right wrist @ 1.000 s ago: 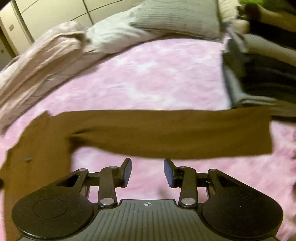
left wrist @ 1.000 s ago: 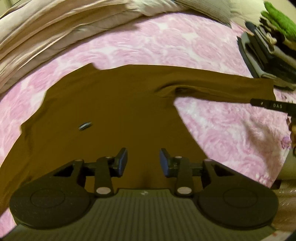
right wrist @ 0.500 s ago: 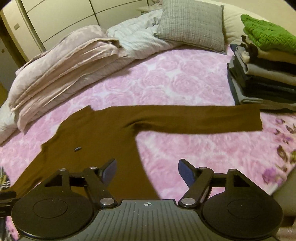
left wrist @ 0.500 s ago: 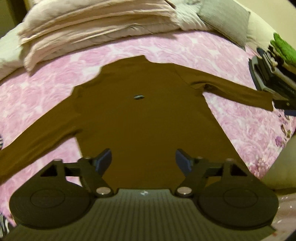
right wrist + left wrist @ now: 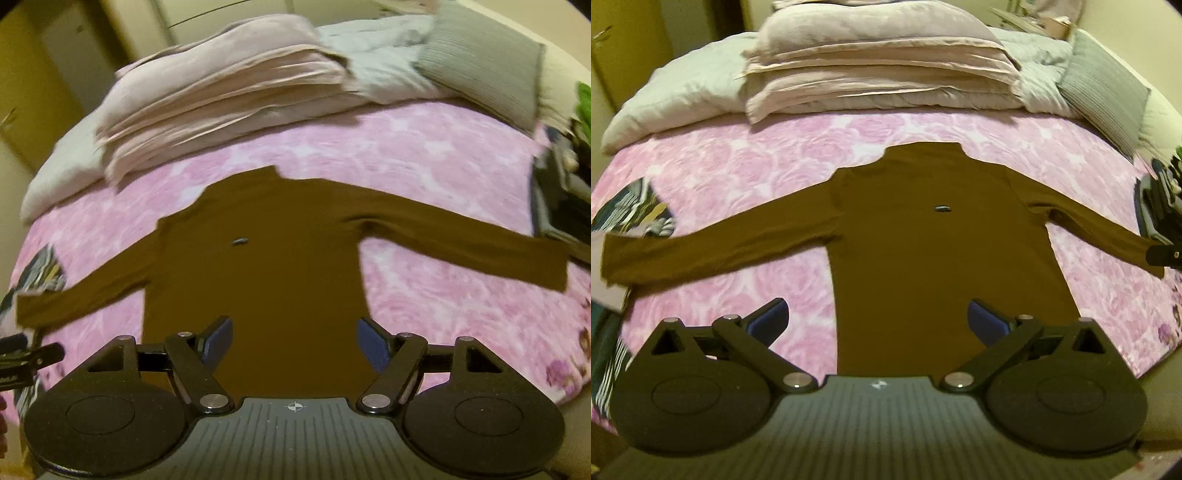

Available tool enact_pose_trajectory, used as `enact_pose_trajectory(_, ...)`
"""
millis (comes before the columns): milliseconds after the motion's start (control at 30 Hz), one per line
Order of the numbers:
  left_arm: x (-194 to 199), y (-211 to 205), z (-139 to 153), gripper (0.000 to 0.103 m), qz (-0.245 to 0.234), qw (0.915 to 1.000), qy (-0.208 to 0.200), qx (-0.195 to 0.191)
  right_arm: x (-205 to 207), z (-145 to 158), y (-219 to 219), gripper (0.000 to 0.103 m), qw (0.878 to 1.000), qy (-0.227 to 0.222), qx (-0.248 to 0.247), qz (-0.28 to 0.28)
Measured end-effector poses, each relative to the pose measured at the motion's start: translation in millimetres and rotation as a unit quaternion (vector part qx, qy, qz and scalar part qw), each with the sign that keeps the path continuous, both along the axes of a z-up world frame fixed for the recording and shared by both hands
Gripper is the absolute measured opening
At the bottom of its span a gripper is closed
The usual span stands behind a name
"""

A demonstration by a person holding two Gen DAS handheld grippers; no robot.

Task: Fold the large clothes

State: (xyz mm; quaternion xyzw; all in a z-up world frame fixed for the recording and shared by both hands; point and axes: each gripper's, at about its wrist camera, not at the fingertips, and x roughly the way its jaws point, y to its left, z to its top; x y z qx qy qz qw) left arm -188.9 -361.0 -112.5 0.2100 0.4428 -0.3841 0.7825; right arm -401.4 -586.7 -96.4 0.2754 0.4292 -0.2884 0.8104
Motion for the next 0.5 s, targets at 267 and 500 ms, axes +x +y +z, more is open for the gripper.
enact_pose_trajectory(267,-62.3,30.0,13.0,0.102,0.077,0.9969,-0.015,-0.009,-29.3,-0.3,11.2,0.071,0.997,0.005,-0.002,0.078)
enact_pose_trajectory(500,-104.0,42.3,14.6,0.102,0.072,0.9973,-0.007,0.013,-59.0,2.2,19.8,0.071,0.997,0.018,0.0,0.08)
